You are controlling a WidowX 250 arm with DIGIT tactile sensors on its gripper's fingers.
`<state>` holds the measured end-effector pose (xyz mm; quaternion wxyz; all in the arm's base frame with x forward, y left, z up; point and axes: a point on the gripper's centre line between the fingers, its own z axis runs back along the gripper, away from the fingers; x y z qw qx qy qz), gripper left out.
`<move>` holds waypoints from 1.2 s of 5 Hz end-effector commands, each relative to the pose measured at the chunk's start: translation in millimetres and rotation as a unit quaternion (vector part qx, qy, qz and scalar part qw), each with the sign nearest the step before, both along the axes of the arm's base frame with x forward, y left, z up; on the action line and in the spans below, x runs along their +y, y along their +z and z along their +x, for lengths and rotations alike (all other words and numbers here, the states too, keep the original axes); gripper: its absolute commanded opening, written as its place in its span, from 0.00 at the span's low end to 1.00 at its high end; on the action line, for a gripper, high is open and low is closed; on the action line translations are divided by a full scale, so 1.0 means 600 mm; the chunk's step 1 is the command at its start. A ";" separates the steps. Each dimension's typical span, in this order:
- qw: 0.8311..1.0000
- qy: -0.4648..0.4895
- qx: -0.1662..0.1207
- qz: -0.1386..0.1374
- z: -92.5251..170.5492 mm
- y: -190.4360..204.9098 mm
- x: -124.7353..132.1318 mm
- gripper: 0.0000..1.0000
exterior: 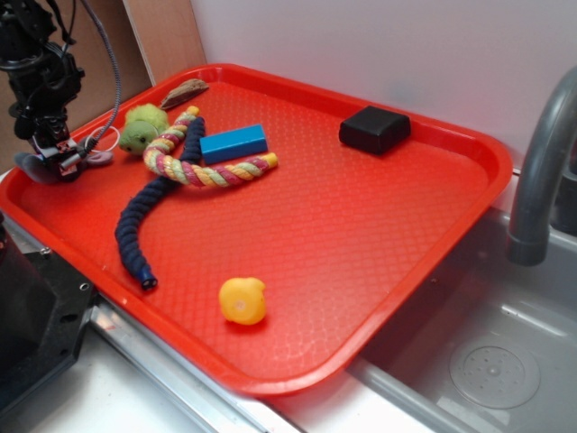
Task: Grab the gray animal.
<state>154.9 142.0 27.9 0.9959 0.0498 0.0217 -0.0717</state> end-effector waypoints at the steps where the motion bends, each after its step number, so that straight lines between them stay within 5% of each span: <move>1: 0.996 -0.008 -0.091 -0.019 0.056 0.137 -0.121 0.00; 2: 0.990 -0.013 -0.125 -0.067 0.078 0.229 -0.195 0.00; 3: 0.989 0.005 -0.102 -0.104 0.098 0.316 -0.254 0.00; 5: 0.980 0.014 -0.084 -0.179 0.101 0.356 -0.301 0.00; 6: 0.982 0.012 -0.087 -0.170 0.091 0.356 -0.314 0.00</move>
